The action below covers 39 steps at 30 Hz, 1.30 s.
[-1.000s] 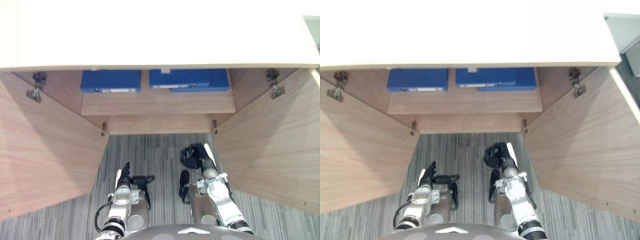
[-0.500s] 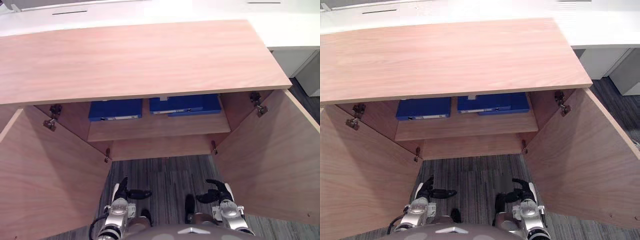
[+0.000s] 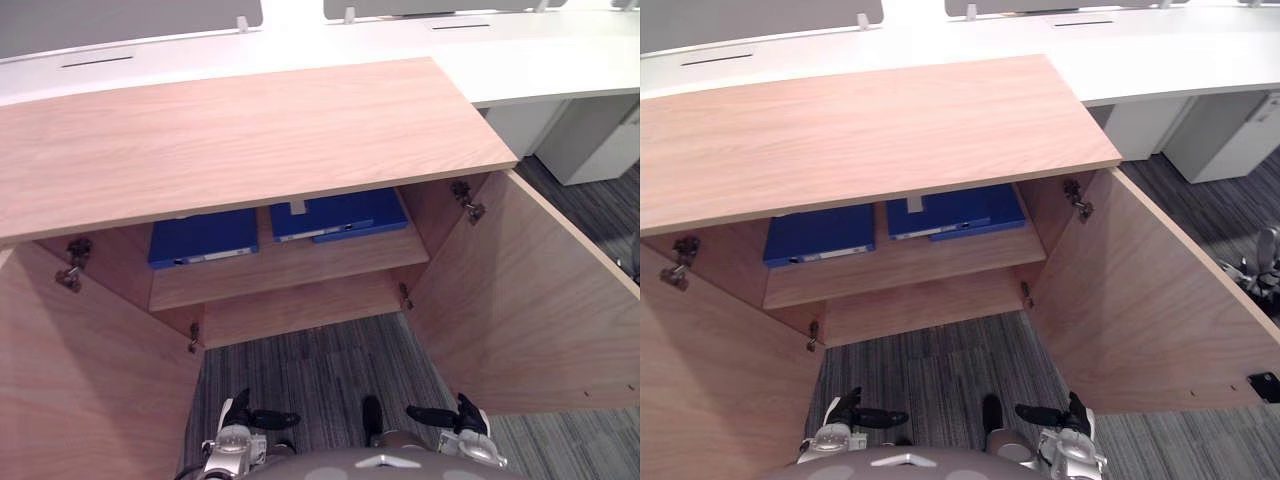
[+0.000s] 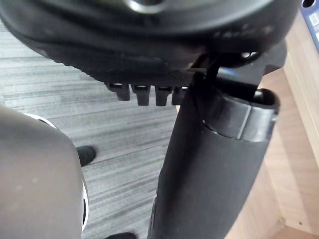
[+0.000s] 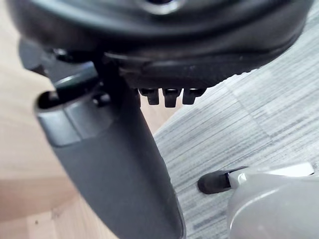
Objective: Walk over to the cabinet, pick up the folder, carry it to the office cabinet, place the folder inside the office cabinet, then close the office cabinet door
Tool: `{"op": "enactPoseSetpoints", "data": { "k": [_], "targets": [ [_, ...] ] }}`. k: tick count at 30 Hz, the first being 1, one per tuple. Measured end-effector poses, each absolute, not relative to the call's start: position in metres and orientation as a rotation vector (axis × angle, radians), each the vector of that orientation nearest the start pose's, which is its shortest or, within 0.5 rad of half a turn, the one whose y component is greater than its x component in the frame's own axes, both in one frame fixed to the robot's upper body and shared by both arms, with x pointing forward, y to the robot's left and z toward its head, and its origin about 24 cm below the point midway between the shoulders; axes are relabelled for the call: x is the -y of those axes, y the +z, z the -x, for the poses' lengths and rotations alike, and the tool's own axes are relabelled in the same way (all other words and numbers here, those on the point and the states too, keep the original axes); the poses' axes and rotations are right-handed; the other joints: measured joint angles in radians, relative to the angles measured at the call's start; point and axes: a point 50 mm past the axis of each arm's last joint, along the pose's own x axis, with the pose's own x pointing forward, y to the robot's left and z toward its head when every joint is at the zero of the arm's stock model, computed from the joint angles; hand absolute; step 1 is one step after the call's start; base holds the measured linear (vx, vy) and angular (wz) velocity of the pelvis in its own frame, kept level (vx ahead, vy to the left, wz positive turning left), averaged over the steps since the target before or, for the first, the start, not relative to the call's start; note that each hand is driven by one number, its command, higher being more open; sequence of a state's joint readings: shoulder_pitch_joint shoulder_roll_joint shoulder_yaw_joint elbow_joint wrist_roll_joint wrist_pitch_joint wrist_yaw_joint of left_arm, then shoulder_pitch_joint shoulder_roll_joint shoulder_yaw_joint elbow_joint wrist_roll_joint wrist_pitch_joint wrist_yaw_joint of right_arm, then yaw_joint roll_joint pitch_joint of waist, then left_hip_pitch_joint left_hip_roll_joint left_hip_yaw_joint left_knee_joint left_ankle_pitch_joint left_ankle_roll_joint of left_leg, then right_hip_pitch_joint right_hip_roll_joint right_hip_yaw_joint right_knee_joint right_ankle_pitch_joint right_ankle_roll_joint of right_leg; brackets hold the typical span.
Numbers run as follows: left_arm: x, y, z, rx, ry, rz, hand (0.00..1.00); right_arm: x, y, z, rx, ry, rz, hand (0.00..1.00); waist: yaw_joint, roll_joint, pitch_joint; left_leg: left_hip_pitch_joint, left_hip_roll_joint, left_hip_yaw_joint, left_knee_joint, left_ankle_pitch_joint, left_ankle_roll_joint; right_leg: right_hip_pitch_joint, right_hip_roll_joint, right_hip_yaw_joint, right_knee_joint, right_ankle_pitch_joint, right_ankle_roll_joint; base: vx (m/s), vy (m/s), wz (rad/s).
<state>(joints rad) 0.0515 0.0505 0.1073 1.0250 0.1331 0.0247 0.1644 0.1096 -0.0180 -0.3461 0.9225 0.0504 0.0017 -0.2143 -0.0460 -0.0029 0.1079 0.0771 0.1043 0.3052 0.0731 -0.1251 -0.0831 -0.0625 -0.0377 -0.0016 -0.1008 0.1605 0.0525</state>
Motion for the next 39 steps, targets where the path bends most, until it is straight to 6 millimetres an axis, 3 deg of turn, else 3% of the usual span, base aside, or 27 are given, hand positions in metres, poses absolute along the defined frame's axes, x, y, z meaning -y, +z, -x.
{"op": "enactPoseSetpoints", "data": {
  "k": [8, 16, 23, 31, 39],
  "targets": [
    [-0.193, -0.155, -0.118, -1.073, 0.233, -0.193, 1.0, 0.243, -0.128, -0.092, -0.813, -0.92, -0.287, 1.0, -0.035, 0.009, -0.009, 0.052, 0.002, 0.091, 0.0, -0.034, 0.009, -0.008, 0.027, 0.108, 0.004, 0.007, -0.003, 0.06, 0.049, -0.47],
    [-0.188, -0.152, -0.125, -1.042, 0.224, -0.198, 1.0, 0.264, -0.082, -0.134, -0.518, -1.011, -0.269, 1.0, -0.056, 0.016, -0.017, 0.061, -0.002, 0.161, 0.002, -0.047, 0.01, -0.036, 0.037, 0.174, 0.004, 0.02, 0.002, -0.03, 0.02, -0.25],
    [-0.19, -0.155, -0.118, -1.061, 0.223, -0.201, 1.0, 0.28, -0.057, -0.165, -0.393, -1.013, -0.22, 1.0, -0.062, 0.027, -0.012, 0.054, -0.001, 0.162, 0.006, -0.048, 0.009, -0.042, 0.039, 0.178, 0.0, 0.021, 0.001, -0.04, -0.007, -0.02],
    [-0.194, -0.154, -0.117, -1.063, 0.225, -0.212, 1.0, 0.297, -0.045, -0.17, -0.345, -1.07, -0.18, 1.0, -0.063, 0.036, -0.008, 0.042, -0.005, 0.103, 0.006, -0.047, 0.01, -0.049, 0.034, 0.162, -0.001, 0.019, 0.0, -0.02, 0.0, 0.06],
    [-0.193, -0.157, -0.11, -1.089, 0.213, -0.217, 1.0, 0.321, -0.031, -0.161, -0.283, -1.17, -0.151, 1.0, -0.067, 0.047, -0.011, 0.036, -0.004, 0.047, 0.0, -0.046, 0.011, -0.038, 0.026, 0.112, -0.002, 0.004, -0.003, -0.03, 0.005, 0.18]
  ]
}}
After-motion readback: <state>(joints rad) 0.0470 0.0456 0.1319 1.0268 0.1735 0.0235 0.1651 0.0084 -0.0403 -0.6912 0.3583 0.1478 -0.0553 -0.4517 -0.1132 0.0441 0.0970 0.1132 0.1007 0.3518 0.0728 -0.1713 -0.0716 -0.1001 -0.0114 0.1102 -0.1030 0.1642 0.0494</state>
